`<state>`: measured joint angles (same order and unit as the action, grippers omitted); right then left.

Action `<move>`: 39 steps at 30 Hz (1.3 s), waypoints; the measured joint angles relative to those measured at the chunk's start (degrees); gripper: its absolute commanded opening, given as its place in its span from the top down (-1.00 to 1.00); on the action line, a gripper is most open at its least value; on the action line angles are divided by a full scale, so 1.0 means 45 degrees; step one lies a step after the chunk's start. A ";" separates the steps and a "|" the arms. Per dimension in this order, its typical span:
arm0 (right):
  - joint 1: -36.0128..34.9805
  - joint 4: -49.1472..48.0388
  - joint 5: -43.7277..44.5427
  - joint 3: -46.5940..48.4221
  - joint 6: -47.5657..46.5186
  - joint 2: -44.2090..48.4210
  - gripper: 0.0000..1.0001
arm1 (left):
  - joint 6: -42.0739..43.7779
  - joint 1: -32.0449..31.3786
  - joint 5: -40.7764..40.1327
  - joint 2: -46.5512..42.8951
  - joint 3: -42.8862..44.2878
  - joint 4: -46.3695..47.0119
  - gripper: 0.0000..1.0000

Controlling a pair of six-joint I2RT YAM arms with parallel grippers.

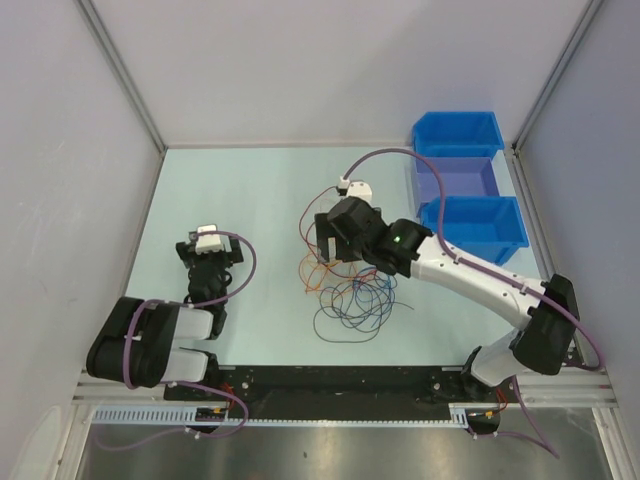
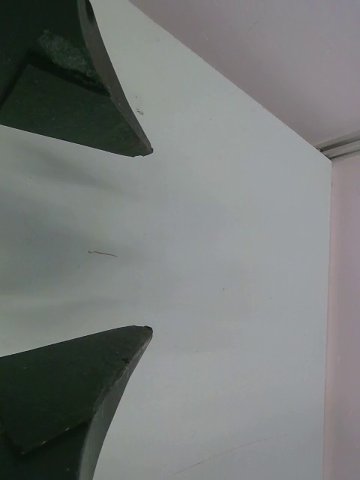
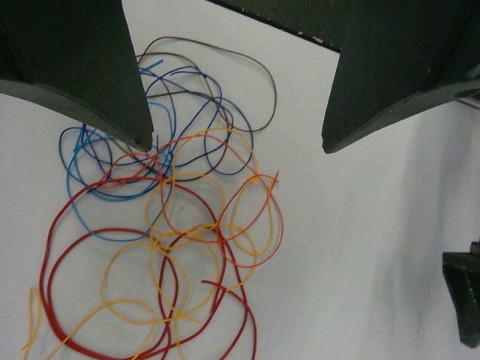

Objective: Untangle the cables

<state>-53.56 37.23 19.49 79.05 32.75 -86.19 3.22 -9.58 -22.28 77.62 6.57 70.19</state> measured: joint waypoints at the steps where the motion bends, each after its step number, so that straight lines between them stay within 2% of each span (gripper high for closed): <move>1: -0.0243 0.0078 0.0121 0.0000 0.0165 0.0044 -0.99 | 0.0005 0.0000 0.0005 -0.0034 -0.0005 -0.0010 -0.99; 4: -0.0743 0.0476 0.0481 -0.0005 0.0704 0.0204 -0.99 | -0.0024 -0.0029 -0.0078 -0.1214 0.0087 -0.1297 -0.99; 6: -0.0772 0.0680 0.0699 -0.0005 0.0962 0.0287 -0.99 | -0.0617 -0.0112 -0.0588 -0.3453 0.1025 -0.4794 -1.00; 9: -0.0665 0.0986 0.1054 -0.0015 0.1253 0.0369 -1.00 | -0.3478 -0.0175 -0.1656 -0.5887 0.4818 -1.0807 -1.00; 10: -0.0607 0.1039 0.1117 -0.0019 0.1326 0.0393 -0.99 | -0.4420 -0.0170 -0.1821 -0.6261 0.5974 -1.2128 -1.00; 11: -0.0544 0.1069 0.1146 -0.0029 0.1399 0.0423 -0.99 | -0.5552 -0.0121 -0.1622 -0.6751 0.7349 -1.3605 -0.99; 13: -0.0457 0.1088 0.1180 -0.0044 0.1486 0.0505 -1.00 | -0.6645 -0.0024 -0.0957 -0.7485 0.8539 -1.4955 -1.00; 16: -0.0384 0.1098 0.1292 -0.0044 0.1647 0.0661 -1.00 | -0.7660 0.0131 0.0685 -0.8354 0.8971 -1.6689 -0.99; 19: -0.0393 0.1141 0.1617 -0.0049 0.1734 0.0782 -0.99 | -0.7990 0.0151 0.2735 -0.7660 0.8952 -1.8316 -1.00; 23: -0.0481 0.1326 0.2356 -0.0112 0.1734 0.0797 -1.00 | -0.8024 0.0160 0.4459 -0.6844 0.8553 -1.9093 -0.99; 26: -0.0525 0.1593 0.3041 -0.0131 0.1724 0.0753 -0.99 | -0.7970 0.0160 0.5809 -0.6839 0.7907 -1.9176 -0.86; 28: -0.0495 0.1797 0.3288 -0.0136 0.1719 0.0641 -0.99 | -0.7936 0.0039 0.6358 -0.6737 0.7766 -1.9356 -0.85; 30: -0.0306 0.2040 0.3298 -0.0155 0.1753 0.0491 -0.99 | -0.7902 -0.0466 0.6353 -0.6421 0.7810 -1.9433 -0.85; 32: 0.0141 0.2161 0.3143 -0.0296 0.1817 0.0437 -0.99 | -0.7830 -0.1554 0.5999 -0.5775 0.8106 -1.9696 -0.84; 36: 0.1185 0.2244 0.2866 -0.0661 0.1817 0.0452 -0.99 | -0.7844 -0.3910 0.5610 -0.4167 0.8971 -1.9836 -0.70; 39: 0.1690 0.2385 0.2705 -0.0845 0.1821 0.0631 -0.99 | -0.7970 -0.4673 0.5775 -0.3060 0.9092 -1.9443 -0.65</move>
<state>-45.95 47.97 31.66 75.24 40.95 -83.35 -32.64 -30.61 3.70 63.86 47.48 -17.30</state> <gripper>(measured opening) 0.995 0.843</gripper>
